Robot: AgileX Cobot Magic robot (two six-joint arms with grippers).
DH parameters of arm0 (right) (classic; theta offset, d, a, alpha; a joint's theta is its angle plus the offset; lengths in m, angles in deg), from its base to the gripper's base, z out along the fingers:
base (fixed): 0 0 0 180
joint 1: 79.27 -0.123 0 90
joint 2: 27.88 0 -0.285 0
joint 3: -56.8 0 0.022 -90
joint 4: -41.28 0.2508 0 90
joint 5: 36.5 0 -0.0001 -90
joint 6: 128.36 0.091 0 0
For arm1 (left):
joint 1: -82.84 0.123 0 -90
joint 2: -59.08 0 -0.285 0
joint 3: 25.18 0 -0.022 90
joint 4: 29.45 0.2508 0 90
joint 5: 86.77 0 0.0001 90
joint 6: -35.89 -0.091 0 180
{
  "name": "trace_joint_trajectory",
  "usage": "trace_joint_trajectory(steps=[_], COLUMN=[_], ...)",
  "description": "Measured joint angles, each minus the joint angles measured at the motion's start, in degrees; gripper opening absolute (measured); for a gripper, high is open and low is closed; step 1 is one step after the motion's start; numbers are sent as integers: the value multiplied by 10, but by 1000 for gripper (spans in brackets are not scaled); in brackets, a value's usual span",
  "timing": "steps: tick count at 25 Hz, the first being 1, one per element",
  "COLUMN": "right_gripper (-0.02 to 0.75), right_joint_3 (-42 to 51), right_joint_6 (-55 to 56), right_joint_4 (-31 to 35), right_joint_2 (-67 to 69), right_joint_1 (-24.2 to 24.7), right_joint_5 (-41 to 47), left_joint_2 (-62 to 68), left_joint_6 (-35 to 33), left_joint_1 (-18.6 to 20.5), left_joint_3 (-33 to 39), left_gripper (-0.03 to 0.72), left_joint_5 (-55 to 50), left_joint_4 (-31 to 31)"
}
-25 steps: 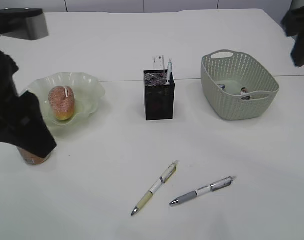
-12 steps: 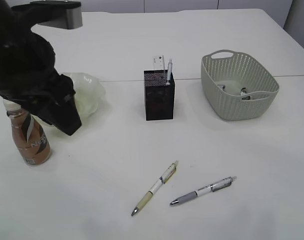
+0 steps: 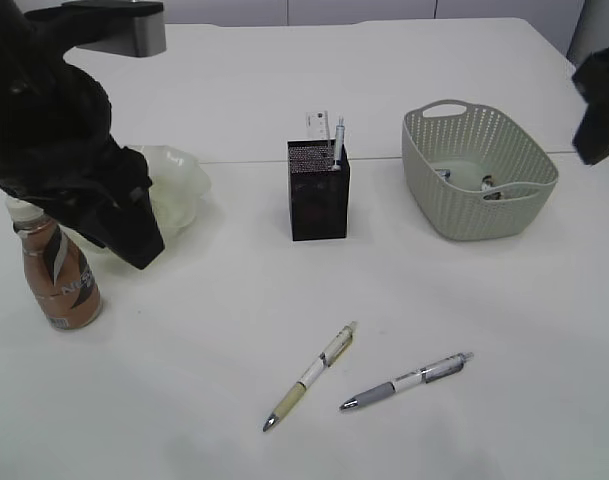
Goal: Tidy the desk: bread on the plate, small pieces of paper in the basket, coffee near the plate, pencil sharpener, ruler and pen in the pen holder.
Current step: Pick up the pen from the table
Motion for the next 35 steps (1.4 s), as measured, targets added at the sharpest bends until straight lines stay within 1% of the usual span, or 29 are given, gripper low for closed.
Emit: trace_joint_trajectory(steps=[2,4,10,11,14,15,18,21,25,27,29,32,35], right_gripper=[396,396,396,396,396,396,396,396,396,396,396,395,395], right_joint_3=[0,0,0,0,-1,-1,-3,-3,-3,-3,-3,-3,-3], right_joint_6=[-18,-23,-31,-33,-41,-47,-62,-62,-36,-26,-22,-20,-20], right_joint_4=[55,87,102,108,145,163,196,183,112,90,93,130,144], right_joint_2=[8,15,54,60,73,77,87,98,113,125,135,149,151], right_joint_1=[0,0,6,16,75,108,180,229,264,272,275,275,275], right_joint_5=[0,0,0,0,-1,-1,-4,-5,-6,-6,-7,-9,-10], left_joint_2=[0,0,0,0,0,0,0,0,16,36,64,109,152], left_joint_6=[0,0,0,0,0,0,1,1,1,1,1,1,2], left_joint_1=[0,0,0,0,0,0,0,0,0,-4,-16,-42,-67], left_joint_3=[0,0,0,0,0,0,0,0,-1,-1,-1,-2,-4], left_gripper=[354,354,354,354,354,354,354,354,354,358,366,372,373], left_joint_5=[0,0,0,0,0,0,0,0,0,0,1,13,44], left_joint_4=[0,0,0,0,0,0,0,-1,-5,-8,-7,2,4])
